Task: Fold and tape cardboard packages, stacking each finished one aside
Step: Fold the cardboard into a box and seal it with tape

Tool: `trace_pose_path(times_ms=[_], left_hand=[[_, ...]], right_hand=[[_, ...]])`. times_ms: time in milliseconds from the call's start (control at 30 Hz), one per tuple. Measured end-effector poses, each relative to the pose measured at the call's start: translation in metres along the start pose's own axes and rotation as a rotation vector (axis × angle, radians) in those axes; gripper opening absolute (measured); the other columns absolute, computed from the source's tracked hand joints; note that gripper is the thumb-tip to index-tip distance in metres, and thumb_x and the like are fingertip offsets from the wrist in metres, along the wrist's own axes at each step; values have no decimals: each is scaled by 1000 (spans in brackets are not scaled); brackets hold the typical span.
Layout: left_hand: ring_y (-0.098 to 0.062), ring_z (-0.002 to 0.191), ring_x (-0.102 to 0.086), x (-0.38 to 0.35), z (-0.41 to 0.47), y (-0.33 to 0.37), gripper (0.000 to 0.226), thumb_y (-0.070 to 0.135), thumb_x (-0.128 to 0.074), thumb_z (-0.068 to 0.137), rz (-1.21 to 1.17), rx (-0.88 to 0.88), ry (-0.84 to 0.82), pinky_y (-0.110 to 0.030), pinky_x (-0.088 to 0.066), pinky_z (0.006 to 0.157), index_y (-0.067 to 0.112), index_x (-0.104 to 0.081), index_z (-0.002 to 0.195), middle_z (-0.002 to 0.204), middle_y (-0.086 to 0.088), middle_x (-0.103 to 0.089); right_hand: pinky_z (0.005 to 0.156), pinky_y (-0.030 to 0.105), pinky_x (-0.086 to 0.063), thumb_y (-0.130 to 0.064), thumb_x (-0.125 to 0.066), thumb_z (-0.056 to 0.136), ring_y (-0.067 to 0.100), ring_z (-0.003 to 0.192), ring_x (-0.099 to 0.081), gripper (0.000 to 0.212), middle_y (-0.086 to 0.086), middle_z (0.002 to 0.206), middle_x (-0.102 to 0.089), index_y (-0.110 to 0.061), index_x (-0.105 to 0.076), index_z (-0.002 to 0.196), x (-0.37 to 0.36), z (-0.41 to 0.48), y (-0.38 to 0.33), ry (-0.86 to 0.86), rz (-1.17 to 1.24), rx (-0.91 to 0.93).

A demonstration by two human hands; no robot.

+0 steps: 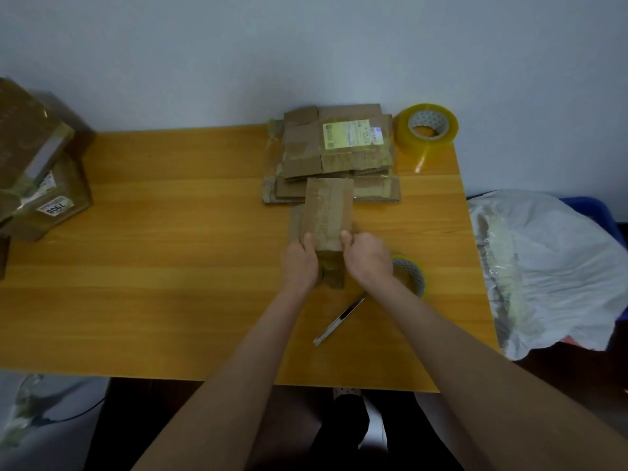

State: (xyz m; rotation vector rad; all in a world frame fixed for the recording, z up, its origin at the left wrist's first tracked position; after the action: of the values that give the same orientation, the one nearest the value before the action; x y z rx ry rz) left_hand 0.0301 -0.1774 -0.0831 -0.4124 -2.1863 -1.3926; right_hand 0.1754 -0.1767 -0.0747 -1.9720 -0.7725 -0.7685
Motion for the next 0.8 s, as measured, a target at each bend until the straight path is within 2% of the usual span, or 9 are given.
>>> trace_pose_path(times_ms=[100, 200, 267, 333, 400, 467, 567, 667, 800], left_hand=[[-17, 60, -44, 6, 4, -3, 44, 27, -29, 105, -23, 65, 23, -23, -31, 47, 11, -48, 69, 65, -2, -45], [-26, 79, -53, 9, 7, 2, 43, 27, -25, 105, 56, 53, 20, -31, -34, 64, 2, -56, 89, 82, -11, -53], [-29, 91, -57, 9, 7, 7, 43, 26, -25, 105, 128, -6, 45, -32, -39, 71, -2, -57, 113, 95, -10, -57], [-25, 96, -57, 10, 4, 15, 43, 25, -29, 104, 184, -90, 49, -37, -45, 79, 12, -38, 144, 106, -3, -56], [-25, 105, -53, 11, 2, 26, 49, 22, -32, 104, 268, -164, 22, -34, -44, 84, 19, -22, 151, 119, -5, -54], [-26, 120, -45, 10, 1, 37, 55, 27, -35, 103, 429, -220, 7, -33, -40, 94, 13, -15, 152, 139, -12, -43], [-31, 140, -22, 3, -4, 43, 88, 57, -41, 94, 646, -195, -88, -40, -25, 112, 3, -2, 151, 155, -17, -20], [-33, 141, -19, 7, -1, 37, 120, 70, -59, 75, 687, -124, -166, -46, -25, 112, 3, 6, 150, 156, -16, -16], [-31, 137, -28, 20, -4, 39, 120, 52, -72, 73, 891, -205, -222, -45, -34, 108, 9, 8, 151, 152, -14, -22]], right_hand=[[64, 33, -44, -44, -33, 102, 30, 77, -58, 52, 14, 88, -66, -7, -63, 81, -1, 7, -3, -21, 13, 7], [63, 33, -43, -45, -38, 101, 29, 77, -58, 48, 11, 88, -64, -7, -62, 84, 1, 8, -2, -88, 12, -9], [63, 34, -45, -48, -40, 99, 29, 78, -59, 48, 11, 87, -63, -8, -62, 87, -1, 6, -5, -99, -29, 23], [65, 35, -46, -48, -36, 101, 30, 78, -58, 51, 12, 87, -62, -6, -63, 90, 1, 3, -7, -84, -36, 36], [68, 36, -47, -45, -33, 102, 31, 79, -57, 51, 12, 87, -59, -5, -61, 88, 5, 5, -8, -90, -6, 7], [69, 36, -48, -42, -35, 102, 31, 80, -59, 46, 13, 89, -61, -7, -57, 81, 8, 8, -9, -107, 10, -14], [73, 42, -58, -21, -39, 103, 29, 75, -68, 34, 14, 85, -69, -8, -58, 78, -1, 5, -7, -243, 108, -27], [76, 41, -59, -11, -41, 101, 26, 79, -71, 22, 11, 87, -71, -4, -61, 106, -10, 1, 0, -405, 153, -15], [84, 39, -54, -31, -61, 92, 24, 100, -63, 38, 6, 115, -65, -21, -53, 128, 39, 15, 5, -63, 47, 41]])
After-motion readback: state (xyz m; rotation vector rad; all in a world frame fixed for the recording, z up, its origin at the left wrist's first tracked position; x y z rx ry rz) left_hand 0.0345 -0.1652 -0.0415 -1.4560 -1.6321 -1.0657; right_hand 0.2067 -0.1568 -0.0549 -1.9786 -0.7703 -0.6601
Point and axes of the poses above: each hand's wrist, its own z-axis towards the middle knuckle, its own x-axis out of the back of the hand, y = z × x, the point moved 7 cm from there along z, towards the middle knuckle
